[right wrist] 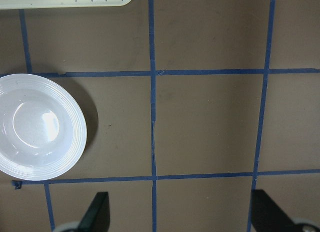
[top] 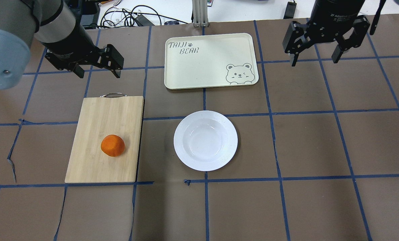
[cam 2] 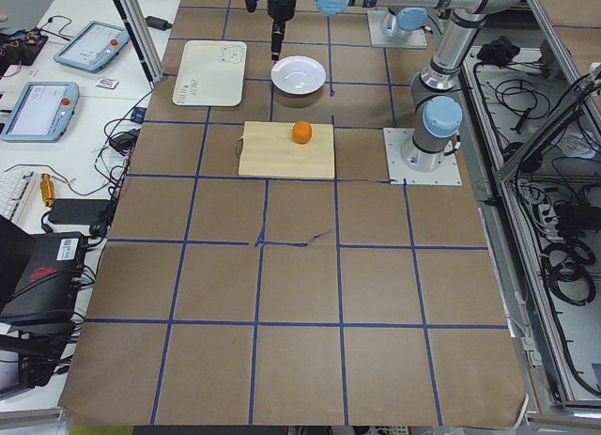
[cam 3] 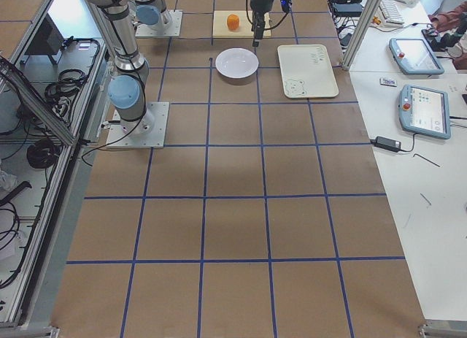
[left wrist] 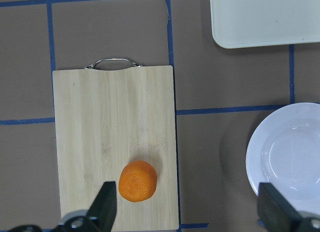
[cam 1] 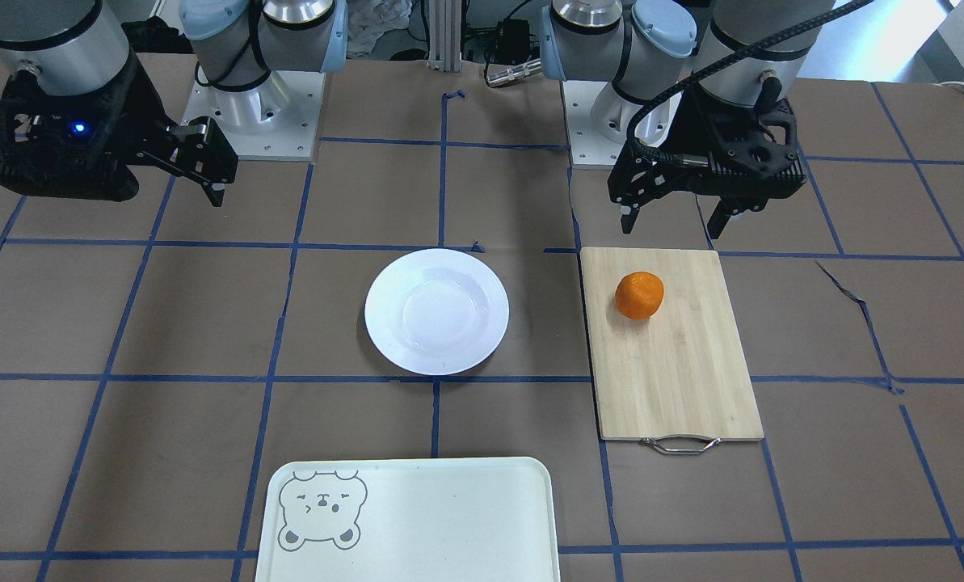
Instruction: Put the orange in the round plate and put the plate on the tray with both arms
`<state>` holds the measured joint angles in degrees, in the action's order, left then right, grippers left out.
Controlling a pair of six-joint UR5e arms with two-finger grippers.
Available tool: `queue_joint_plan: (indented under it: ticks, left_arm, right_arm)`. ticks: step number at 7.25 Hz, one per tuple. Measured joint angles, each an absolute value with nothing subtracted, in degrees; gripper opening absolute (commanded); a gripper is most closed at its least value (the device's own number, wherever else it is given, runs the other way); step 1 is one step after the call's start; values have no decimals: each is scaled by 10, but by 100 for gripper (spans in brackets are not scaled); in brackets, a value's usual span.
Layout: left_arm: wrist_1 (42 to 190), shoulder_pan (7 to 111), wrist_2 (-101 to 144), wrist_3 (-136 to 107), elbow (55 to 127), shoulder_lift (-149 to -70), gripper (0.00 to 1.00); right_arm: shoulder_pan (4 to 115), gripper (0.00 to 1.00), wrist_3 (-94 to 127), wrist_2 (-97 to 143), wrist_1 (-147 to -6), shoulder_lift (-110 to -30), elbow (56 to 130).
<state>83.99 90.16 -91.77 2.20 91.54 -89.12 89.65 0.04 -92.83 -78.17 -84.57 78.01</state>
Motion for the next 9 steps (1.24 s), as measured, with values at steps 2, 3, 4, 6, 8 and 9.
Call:
queue_joint_plan:
  ticks: [2,3,4,6,8,9]
  left_arm:
    - [840,901,-916,22,915,-892,100]
    - [840,901,-915,22,916,-892,100]
    - [840,901,-915,22,916,-892,100]
    - [840,901,-916,22,916,-891,100]
    - [840,902,-916,22,916,-891,100]
    - [840,902,-915,22,916,-891,100]
  right_arm:
    - [896,100,0,-928,-784,-846,779]
    - [896,100,1,-928,-785,-847,779]
    - [896,100,2,-928,-786,-847,778]
    - [896,100,2,-927,-797,-846,778]
    - [896,100,1,-927,-801,-846,778]
    - [896,100,0,-927,-801,-846,779]
